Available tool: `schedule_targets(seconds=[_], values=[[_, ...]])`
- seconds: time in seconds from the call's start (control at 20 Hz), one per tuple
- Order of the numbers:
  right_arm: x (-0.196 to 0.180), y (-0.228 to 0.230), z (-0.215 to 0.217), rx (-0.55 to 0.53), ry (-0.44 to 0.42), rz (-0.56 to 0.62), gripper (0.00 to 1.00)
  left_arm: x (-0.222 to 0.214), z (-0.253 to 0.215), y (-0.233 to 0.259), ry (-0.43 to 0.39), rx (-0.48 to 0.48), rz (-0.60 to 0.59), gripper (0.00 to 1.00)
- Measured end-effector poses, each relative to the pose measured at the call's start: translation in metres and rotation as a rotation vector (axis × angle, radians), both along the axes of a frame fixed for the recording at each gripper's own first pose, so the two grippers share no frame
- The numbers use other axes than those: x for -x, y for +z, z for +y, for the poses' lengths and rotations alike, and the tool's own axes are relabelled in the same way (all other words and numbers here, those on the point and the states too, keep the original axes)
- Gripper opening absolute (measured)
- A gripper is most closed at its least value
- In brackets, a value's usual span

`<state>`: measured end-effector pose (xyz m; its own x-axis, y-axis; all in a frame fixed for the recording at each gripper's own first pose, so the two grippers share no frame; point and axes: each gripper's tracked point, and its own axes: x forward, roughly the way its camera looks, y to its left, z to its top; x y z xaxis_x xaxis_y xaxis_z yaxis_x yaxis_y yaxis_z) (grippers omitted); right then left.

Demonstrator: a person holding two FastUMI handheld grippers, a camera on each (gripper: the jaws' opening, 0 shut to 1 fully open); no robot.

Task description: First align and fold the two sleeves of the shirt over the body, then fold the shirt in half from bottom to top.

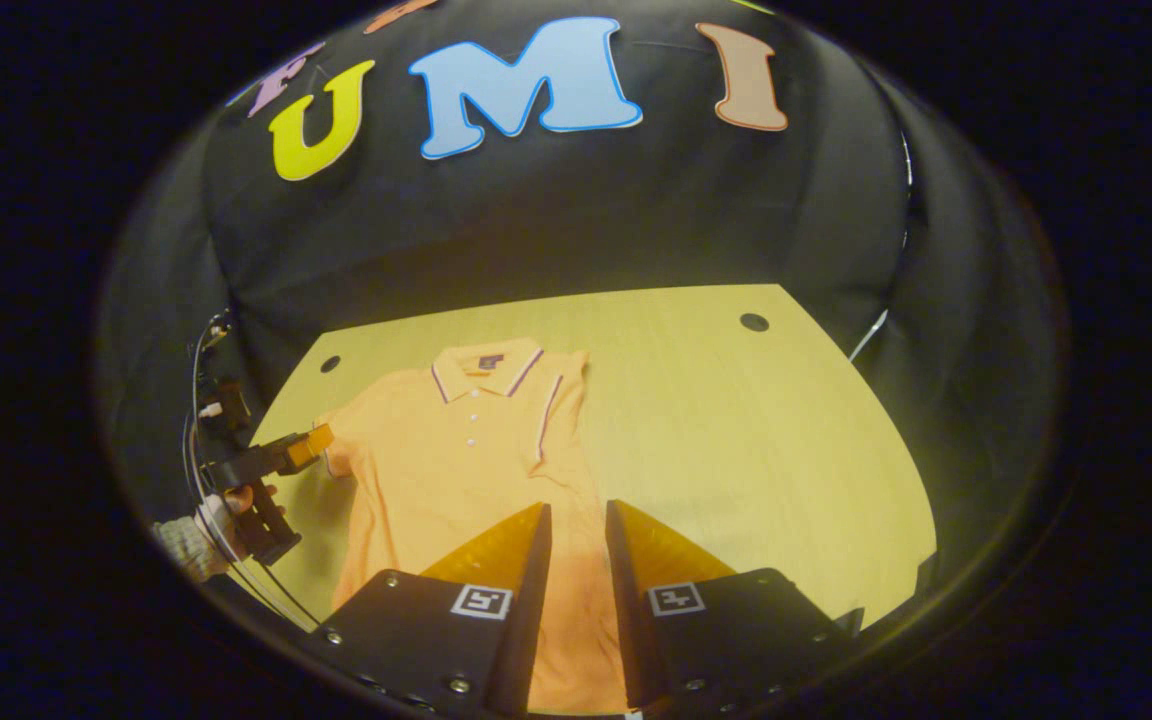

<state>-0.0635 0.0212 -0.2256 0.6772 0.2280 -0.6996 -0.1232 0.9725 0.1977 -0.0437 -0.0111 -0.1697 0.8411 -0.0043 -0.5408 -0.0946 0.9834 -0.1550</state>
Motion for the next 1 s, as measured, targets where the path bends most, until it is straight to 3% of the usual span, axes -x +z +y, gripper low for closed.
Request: schedule_targets(seconds=[0.45, 0.6, 0.7, 0.9, 1.0], values=[[0.001, -0.008, 0.001, -0.006, -0.009, 0.022, 0.35, 0.015, 0.002, -0.022, 0.067, 0.03, 0.111, 0.94], [0.0, -0.011, 0.004, -0.004, -0.002, 0.03, 0.35, 0.023, 0.008, -0.029, 0.046, -0.043, 0.151, 0.99], [0.0, -0.014, 0.005, -0.002, 0.002, 0.036, 0.35, 0.021, 0.012, -0.029, 0.03, -0.074, 0.14, 0.97], [0.001, -0.018, 0.008, -0.001, 0.006, 0.041, 0.35, 0.019, 0.006, -0.028, 0.023, -0.071, 0.133, 0.85], [0.001, -0.018, 0.009, -0.007, 0.007, 0.046, 0.35, 0.016, 0.006, -0.027, 0.02, -0.072, 0.125, 0.51]])
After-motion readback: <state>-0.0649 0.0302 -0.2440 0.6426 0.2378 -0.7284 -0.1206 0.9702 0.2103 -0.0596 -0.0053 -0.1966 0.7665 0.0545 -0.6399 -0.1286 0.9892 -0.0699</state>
